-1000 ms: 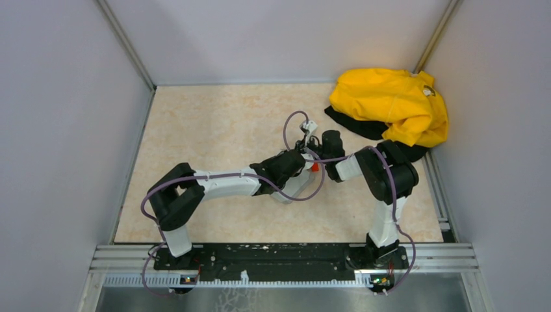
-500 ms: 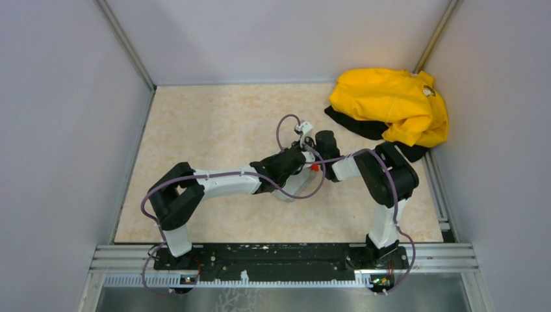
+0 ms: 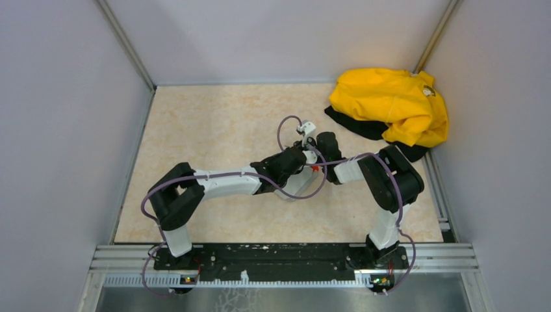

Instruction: Fold the paper box

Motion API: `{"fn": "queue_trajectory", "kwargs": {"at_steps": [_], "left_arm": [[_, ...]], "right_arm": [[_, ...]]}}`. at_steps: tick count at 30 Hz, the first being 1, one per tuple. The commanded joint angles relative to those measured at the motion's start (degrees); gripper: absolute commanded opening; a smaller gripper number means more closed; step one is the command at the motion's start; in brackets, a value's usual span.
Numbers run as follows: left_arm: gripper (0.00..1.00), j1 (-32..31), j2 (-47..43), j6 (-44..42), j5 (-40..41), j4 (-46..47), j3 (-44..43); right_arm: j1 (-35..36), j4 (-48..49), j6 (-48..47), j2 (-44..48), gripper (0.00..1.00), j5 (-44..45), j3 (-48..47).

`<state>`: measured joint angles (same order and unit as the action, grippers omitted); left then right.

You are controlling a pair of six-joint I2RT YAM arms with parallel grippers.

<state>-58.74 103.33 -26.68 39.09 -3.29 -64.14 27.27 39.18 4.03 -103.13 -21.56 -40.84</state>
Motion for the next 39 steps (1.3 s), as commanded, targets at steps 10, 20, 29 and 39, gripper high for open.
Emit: {"fn": "queue_trajectory", "kwargs": {"at_steps": [10, 20, 29, 39], "left_arm": [[0.06, 0.3, 1.0, 0.4, -0.9, -1.2, -0.8], [0.06, 0.3, 1.6, 0.6, -0.9, -1.4, -0.9], [0.06, 0.3, 1.6, 1.3, -1.6, -1.4, -0.8], [0.06, 0.3, 1.5, 1.9, -2.4, -0.8, -0.7]], "right_arm": [[-0.4, 6.6, -1.2, 3.6, 0.35, 3.2, 2.0], [-0.7, 9.2, -0.2, 4.0, 0.35, 2.5, 3.3], [-0.7, 7.3, 0.3, 4.4, 0.2, 5.3, 2.1], [1.8, 2.1, -1.5, 5.2, 0.09, 12.2, -1.3]]}}
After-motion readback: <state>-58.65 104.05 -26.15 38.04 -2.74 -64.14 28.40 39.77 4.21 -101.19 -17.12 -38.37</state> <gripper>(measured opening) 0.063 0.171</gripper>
